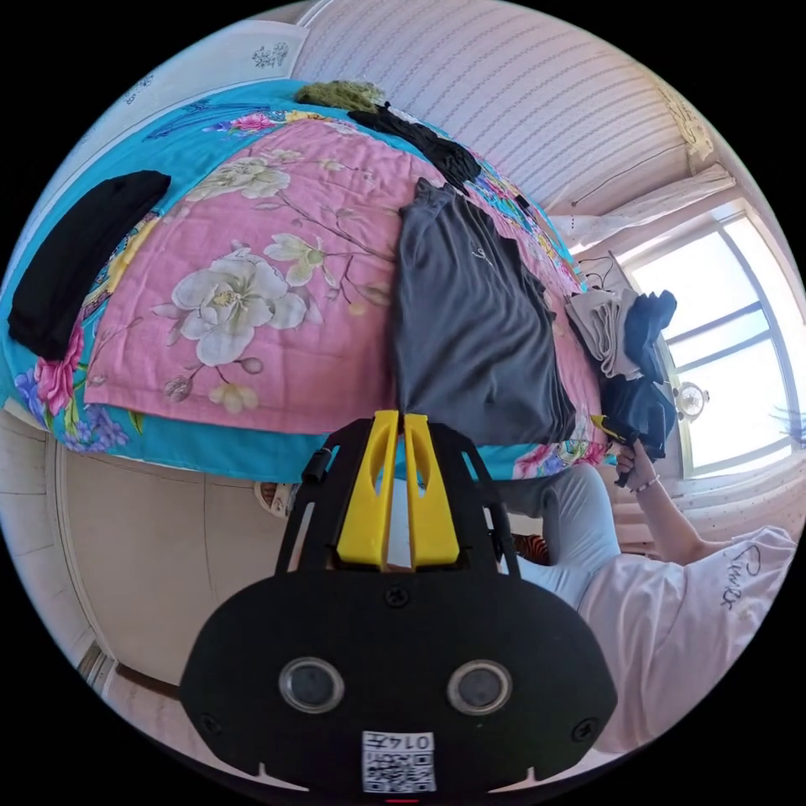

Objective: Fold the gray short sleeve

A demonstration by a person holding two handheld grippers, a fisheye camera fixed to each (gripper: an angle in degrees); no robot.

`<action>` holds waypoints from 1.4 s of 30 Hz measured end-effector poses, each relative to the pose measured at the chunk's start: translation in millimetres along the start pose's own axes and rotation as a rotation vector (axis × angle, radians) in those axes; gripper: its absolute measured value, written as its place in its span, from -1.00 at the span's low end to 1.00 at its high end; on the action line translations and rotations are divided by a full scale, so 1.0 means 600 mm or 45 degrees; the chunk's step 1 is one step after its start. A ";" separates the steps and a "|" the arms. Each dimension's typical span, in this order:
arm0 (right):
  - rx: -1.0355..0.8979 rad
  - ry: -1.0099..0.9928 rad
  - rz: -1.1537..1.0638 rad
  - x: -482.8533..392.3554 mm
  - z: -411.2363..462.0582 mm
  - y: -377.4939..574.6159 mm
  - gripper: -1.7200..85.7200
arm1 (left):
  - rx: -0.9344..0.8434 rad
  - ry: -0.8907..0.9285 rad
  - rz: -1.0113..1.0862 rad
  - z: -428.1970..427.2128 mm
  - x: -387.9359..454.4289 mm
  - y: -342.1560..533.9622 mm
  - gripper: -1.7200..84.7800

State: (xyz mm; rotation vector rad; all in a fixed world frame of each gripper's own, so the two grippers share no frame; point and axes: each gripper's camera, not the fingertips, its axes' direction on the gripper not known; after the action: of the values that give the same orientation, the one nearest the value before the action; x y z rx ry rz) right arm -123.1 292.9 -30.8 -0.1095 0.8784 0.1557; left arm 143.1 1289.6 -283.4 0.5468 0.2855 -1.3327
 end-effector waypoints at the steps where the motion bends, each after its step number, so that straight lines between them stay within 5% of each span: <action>1: 0.008 0.040 -0.029 -0.019 0.003 0.010 -0.90 | -0.003 0.005 0.000 0.004 -0.001 -0.001 -0.98; 5: -0.064 0.164 -0.167 -0.096 0.063 0.047 -0.75 | -0.020 0.010 -0.023 0.024 -0.012 -0.002 -0.98; 15: -0.135 0.493 -0.268 -0.254 0.169 0.060 -0.76 | -0.026 0.019 -0.055 0.041 -0.034 0.017 -0.98; 22: 0.117 0.483 -0.313 -0.350 0.122 0.107 -0.83 | -0.050 0.011 -0.014 0.055 -0.039 0.036 -0.98; 26: -0.109 0.532 -0.245 -0.322 0.181 0.085 -0.74 | -0.047 0.000 -0.006 0.054 -0.041 0.047 -0.98; 35: -0.114 0.583 -0.154 -0.300 0.116 0.137 -0.94 | -0.031 0.018 -0.038 0.048 -0.062 0.073 -0.98; 42: -0.034 0.514 -0.184 -0.325 0.083 0.167 -0.86 | -0.048 0.008 0.006 0.049 -0.055 0.088 -0.98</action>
State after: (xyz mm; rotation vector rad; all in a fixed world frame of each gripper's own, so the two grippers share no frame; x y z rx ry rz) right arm -226.1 381.3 148.1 -0.2341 1.2666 0.0087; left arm 183.6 1309.2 -230.9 0.5198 0.3142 -1.3186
